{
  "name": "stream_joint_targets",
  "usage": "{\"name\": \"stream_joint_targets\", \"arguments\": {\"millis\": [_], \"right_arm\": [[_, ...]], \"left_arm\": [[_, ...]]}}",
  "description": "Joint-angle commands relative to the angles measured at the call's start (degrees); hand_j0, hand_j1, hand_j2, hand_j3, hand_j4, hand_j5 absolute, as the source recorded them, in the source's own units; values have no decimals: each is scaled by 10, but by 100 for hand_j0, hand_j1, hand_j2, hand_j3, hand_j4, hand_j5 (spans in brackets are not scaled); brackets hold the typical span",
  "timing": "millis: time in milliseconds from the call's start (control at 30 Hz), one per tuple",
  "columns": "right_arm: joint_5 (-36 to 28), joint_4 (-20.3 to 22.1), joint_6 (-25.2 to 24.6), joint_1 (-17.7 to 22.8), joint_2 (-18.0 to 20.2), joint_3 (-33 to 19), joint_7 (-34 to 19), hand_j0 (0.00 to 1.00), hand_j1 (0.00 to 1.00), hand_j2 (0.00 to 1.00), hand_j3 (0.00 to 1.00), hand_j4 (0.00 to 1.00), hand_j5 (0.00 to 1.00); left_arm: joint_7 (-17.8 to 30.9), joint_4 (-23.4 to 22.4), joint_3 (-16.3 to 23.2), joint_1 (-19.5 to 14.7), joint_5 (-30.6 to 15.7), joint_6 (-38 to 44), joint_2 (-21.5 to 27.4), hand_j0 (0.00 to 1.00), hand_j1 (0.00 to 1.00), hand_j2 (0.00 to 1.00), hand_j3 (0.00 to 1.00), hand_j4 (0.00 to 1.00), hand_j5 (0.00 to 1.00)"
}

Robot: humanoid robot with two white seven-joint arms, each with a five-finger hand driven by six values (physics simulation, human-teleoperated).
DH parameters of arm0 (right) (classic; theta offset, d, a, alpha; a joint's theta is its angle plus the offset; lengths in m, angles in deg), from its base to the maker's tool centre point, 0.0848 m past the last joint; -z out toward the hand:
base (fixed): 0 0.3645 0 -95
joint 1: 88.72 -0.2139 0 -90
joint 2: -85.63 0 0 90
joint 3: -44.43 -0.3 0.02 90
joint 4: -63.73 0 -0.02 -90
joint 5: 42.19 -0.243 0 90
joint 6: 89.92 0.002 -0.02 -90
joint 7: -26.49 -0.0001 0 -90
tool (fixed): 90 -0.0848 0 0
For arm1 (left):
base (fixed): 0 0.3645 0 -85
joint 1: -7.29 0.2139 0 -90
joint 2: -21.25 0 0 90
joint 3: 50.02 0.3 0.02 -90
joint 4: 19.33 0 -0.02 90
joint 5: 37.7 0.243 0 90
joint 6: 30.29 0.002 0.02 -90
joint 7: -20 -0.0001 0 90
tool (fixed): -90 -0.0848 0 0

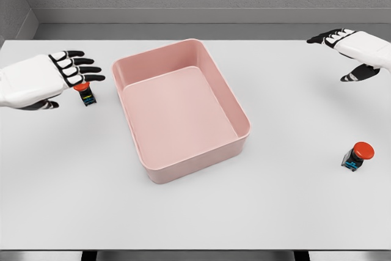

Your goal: Put the industrial switch in the basket with both arms

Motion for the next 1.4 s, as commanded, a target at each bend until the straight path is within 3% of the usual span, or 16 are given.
{"name": "stream_joint_targets", "arguments": {"millis": [0,200,267,300,500,533,667,733,900,1267,1367], "right_arm": [[-4,1,-1,1,2,0,0,100,100,100,100,100,100],[-4,4,-1,0,41,24,5,100,100,100,100,100,100],[-4,12,-1,-1,63,29,6,100,100,100,100,100,100],[-4,12,-1,-1,72,29,6,100,100,100,100,100,100],[-4,82,-1,-1,134,73,2,100,100,100,100,100,100],[-4,92,-1,0,137,77,2,100,100,100,100,100,100],[-4,105,-1,4,143,92,-1,100,100,100,100,100,100],[-4,135,-1,5,163,114,1,100,100,100,100,100,100],[-4,153,-1,42,198,112,3,100,100,100,100,100,100],[-4,175,-1,72,228,106,5,100,100,100,100,100,100],[-4,185,-1,83,240,106,5,100,100,100,100,100,100]], "left_arm": [[0,0,9,0,-9,0,2,100,100,100,100,100,100],[0,-31,22,-34,12,0,-4,100,100,100,100,100,100],[1,-64,94,-97,14,0,-24,100,100,100,100,100,100],[1,-72,108,-106,21,0,-29,100,100,100,100,100,100],[0,-75,115,-107,52,0,-43,100,100,100,100,100,100],[-2,-84,114,-108,52,0,-41,93,93,93,93,93,93],[-2,-92,114,-108,52,0,-42,86,86,86,86,86,86],[-2,-101,114,-110,54,0,-44,85,85,85,85,85,85],[-2,-127,116,-122,75,0,-72,86,86,86,86,86,86],[-2,-178,117,-124,90,0,-93,87,87,87,87,87,87],[-6,-208,156,-156,96,0,-98,87,87,87,87,87,87]]}}
